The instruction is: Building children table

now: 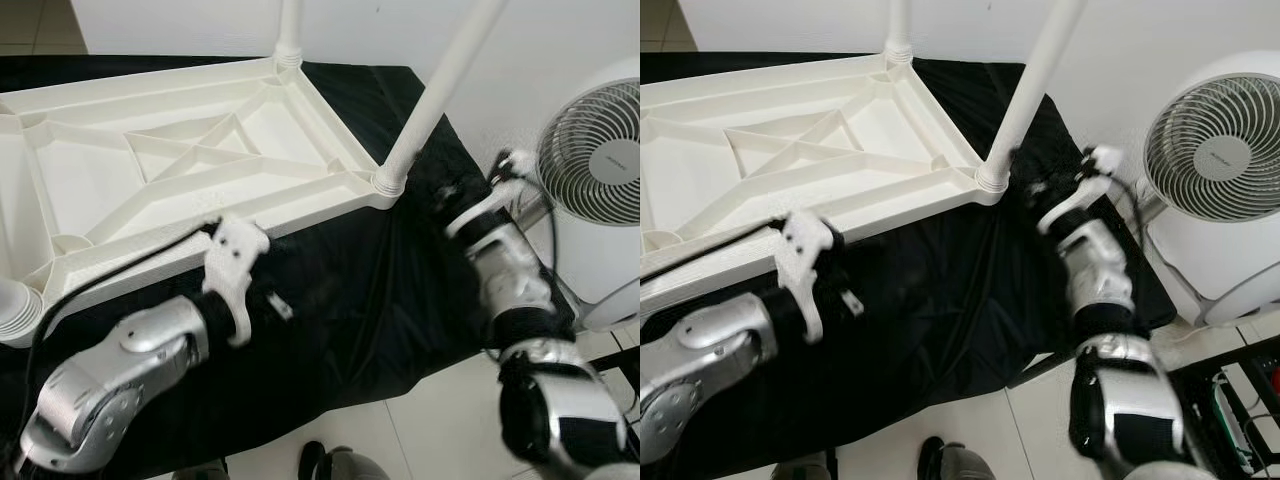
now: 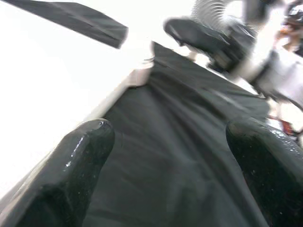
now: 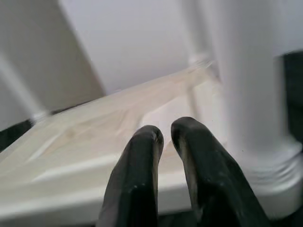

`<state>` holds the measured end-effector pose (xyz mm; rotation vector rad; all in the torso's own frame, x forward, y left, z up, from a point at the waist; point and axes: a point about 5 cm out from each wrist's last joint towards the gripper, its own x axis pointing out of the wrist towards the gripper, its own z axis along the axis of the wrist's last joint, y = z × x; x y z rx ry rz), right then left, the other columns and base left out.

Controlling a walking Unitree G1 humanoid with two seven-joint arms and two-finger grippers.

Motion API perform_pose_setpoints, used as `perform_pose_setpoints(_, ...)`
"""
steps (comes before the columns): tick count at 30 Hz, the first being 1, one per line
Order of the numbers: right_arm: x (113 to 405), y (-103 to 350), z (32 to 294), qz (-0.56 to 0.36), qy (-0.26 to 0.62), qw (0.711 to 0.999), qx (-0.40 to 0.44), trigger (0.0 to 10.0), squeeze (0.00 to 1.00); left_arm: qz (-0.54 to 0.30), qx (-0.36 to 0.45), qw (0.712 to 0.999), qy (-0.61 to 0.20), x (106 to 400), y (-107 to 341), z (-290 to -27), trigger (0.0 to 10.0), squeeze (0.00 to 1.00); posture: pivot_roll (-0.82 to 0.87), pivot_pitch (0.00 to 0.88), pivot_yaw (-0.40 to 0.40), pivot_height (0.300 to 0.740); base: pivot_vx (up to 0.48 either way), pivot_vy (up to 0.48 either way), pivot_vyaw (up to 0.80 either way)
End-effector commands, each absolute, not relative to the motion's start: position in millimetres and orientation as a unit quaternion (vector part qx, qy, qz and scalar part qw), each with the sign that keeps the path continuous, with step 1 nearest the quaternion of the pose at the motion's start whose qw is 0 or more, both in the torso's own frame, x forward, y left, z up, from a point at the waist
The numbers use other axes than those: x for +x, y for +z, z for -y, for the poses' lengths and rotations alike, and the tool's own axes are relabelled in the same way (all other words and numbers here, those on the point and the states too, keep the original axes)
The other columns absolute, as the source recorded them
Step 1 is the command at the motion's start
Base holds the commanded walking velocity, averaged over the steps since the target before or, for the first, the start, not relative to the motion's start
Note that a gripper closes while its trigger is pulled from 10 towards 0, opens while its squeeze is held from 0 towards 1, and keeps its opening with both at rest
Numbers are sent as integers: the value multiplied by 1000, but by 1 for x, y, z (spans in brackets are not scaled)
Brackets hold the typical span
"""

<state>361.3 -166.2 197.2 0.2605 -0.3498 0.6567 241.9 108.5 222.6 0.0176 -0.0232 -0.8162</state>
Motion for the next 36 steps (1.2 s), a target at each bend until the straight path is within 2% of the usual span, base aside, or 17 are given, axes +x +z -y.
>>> perform_pose_setpoints(1,355,201,168,181,329,920,113,10000,0,9,8,921,-390,244,220,-109,10000,0,216,210,-124,740,0,0,0)
perform_pose_setpoints(9,332,202,162,204,326,917,105,10000,0,3,29,940,-341,265,215,-125,10000,0,202,203,-108,740,0,0,0)
perform_pose_setpoints(19,299,217,162,232,298,917,126,10000,0,-22,130,953,-274,293,197,-146,10000,0,170,187,-87,740,0,0,0)
perform_pose_setpoints(28,284,225,153,238,303,913,138,10000,0,-25,142,955,-260,304,195,-143,10000,0,154,177,-81,740,0,0,0)
perform_pose_setpoints(36,269,223,140,216,307,914,156,10000,0,-30,136,959,-246,319,194,-131,10000,0,143,180,-79,740,0,0,0)
